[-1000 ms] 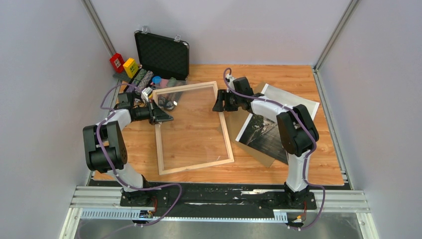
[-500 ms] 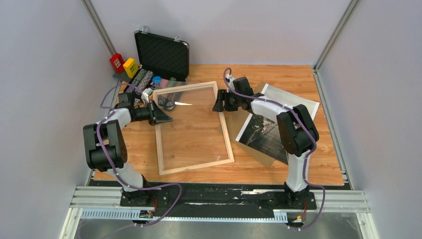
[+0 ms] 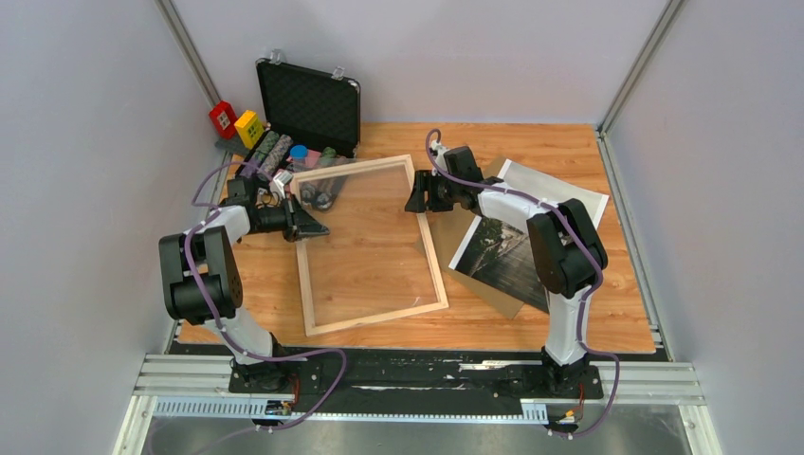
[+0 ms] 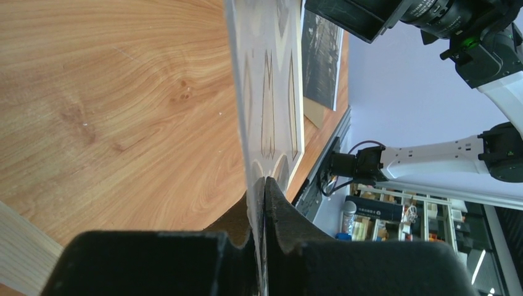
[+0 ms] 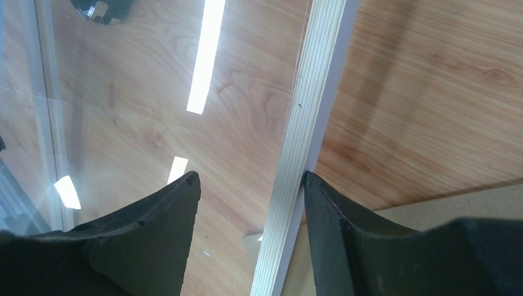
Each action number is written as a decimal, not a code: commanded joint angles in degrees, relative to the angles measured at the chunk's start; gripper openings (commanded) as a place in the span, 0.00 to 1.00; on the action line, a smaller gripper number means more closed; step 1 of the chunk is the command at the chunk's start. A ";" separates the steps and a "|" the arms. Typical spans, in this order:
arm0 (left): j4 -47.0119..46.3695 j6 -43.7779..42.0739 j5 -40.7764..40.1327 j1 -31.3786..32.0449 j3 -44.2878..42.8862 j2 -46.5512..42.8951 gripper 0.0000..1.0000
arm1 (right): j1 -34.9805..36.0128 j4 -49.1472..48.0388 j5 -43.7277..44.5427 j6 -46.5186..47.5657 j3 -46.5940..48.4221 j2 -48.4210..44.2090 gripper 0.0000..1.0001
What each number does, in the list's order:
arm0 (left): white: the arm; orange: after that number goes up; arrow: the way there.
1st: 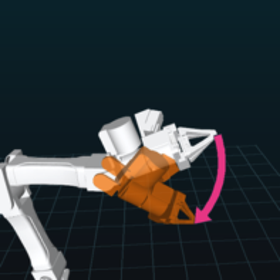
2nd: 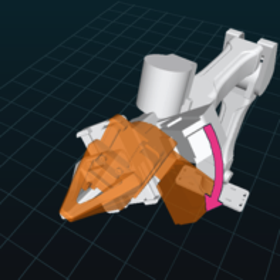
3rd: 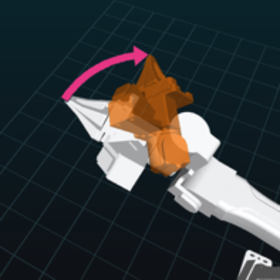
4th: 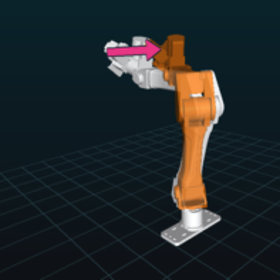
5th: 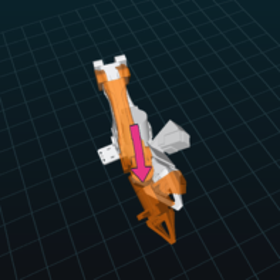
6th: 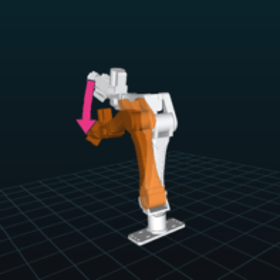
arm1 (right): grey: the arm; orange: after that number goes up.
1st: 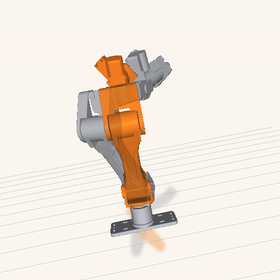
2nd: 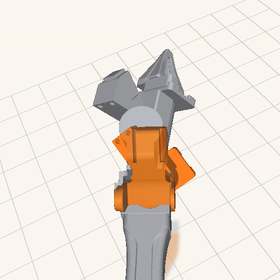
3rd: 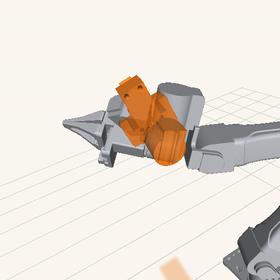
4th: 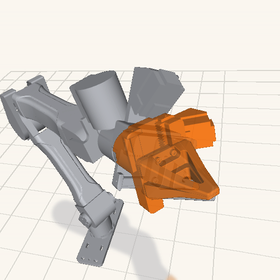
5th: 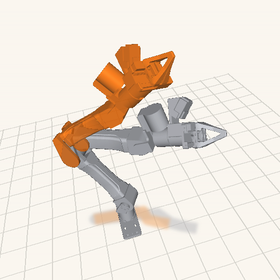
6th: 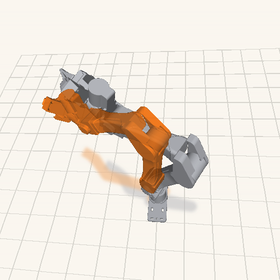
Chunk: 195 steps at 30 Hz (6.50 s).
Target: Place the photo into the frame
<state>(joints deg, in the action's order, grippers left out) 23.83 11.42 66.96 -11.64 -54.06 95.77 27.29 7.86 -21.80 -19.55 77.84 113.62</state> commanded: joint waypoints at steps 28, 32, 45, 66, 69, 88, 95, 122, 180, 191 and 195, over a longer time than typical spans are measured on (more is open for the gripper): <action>1.90 -2.86 -1.24 1.39 -2.83 2.17 0.10 | 0.36 -2.01 0.45 0.29 1.87 0.98 0.55; 1.43 -2.56 -1.66 2.14 -3.05 2.55 0.10 | 0.40 -1.99 0.36 0.73 1.74 0.73 0.54; 0.99 -2.02 -3.01 2.32 -3.15 3.08 0.09 | 0.57 -1.25 1.85 1.33 2.23 1.05 0.49; 0.47 -1.85 -3.89 2.30 -3.68 4.87 0.09 | 1.78 1.59 11.01 3.85 3.91 3.17 0.33; 0.51 -1.84 -4.02 2.32 -3.68 4.95 0.09 | 1.90 1.80 11.39 3.99 4.05 3.35 0.31; 0.86 -1.78 -5.39 2.38 -4.11 5.90 0.16 | 1.94 1.99 11.42 4.26 4.12 2.99 0.23; 1.33 -1.58 -6.36 2.41 -4.46 6.55 0.22 | 2.07 2.25 11.65 4.42 4.46 3.10 0.18; 8.47 -3.24 -14.21 2.73 -7.33 4.03 0.84 | 2.33 2.60 11.54 4.75 4.69 3.07 0.10; 22.75 -9.11 -29.12 2.75 -14.28 -4.78 1.00 | 2.38 2.51 11.31 4.62 4.58 2.29 0.07; 22.14 -9.50 -30.89 2.76 -14.35 -6.71 1.00 | 2.34 2.51 11.50 4.61 4.39 1.95 0.07; 21.95 -10.00 -32.64 2.74 -14.84 -7.79 1.00 | 2.33 2.52 11.47 4.59 4.49 2.17 0.07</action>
<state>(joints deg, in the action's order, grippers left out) 46.02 3.20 35.97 -8.97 -66.17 90.94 29.23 10.68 -10.31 -15.90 80.97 116.92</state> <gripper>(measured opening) 0.997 0.208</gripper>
